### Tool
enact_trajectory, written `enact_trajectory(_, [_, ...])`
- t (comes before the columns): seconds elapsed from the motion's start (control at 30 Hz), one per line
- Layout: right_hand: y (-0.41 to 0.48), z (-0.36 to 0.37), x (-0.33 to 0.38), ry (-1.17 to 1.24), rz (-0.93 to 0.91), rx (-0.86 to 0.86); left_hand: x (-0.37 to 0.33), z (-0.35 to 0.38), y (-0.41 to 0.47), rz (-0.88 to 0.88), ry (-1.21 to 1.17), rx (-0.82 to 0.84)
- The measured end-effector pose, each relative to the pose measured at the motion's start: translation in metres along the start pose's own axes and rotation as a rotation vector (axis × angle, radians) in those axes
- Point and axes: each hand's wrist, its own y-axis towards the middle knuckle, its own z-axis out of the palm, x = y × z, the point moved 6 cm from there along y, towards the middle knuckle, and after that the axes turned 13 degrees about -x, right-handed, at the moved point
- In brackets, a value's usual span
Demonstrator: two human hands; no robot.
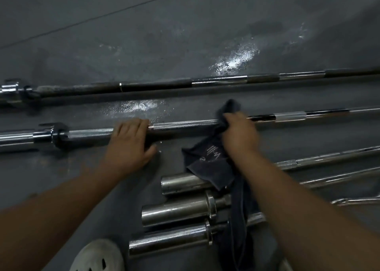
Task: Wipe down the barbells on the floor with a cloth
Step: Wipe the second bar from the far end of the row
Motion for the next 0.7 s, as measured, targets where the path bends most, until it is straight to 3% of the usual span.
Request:
enact_trajectory(0.1, [-0.02, 0.024, 0.082, 0.126, -0.252, 0.077, 0.005, 0.001, 0.006, 0.01, 0.058, 0.0])
enact_trajectory(0.17, [-0.009, 0.023, 0.085, 0.148, -0.351, 0.123, 0.013, -0.003, 0.021, 0.029, 0.043, -0.01])
enact_trajectory(0.23, [0.013, 0.017, 0.047, 0.077, -0.326, 0.11, 0.016, -0.006, 0.037, 0.039, 0.033, 0.006])
enact_trajectory(0.33, [0.042, 0.002, -0.02, -0.041, -0.117, -0.019, 0.022, -0.006, 0.06, 0.014, 0.031, 0.066])
enact_trajectory(0.4, [0.045, 0.006, -0.013, -0.009, -0.036, -0.074, 0.022, -0.006, 0.067, -0.032, 0.063, 0.062])
enact_trajectory(0.47, [0.031, 0.021, 0.039, 0.08, -0.089, -0.029, 0.017, -0.003, 0.064, -0.078, 0.084, 0.049])
enact_trajectory(0.57, [-0.012, 0.046, 0.127, 0.2, -0.353, 0.084, 0.006, -0.006, 0.045, -0.055, 0.044, 0.012])
enact_trajectory(0.63, [-0.019, 0.044, 0.131, 0.237, -0.438, 0.108, 0.006, -0.013, 0.03, -0.007, -0.016, -0.009])
enact_trajectory(0.7, [-0.009, 0.035, 0.076, 0.178, -0.368, 0.082, 0.004, -0.019, 0.01, 0.063, -0.061, -0.027])
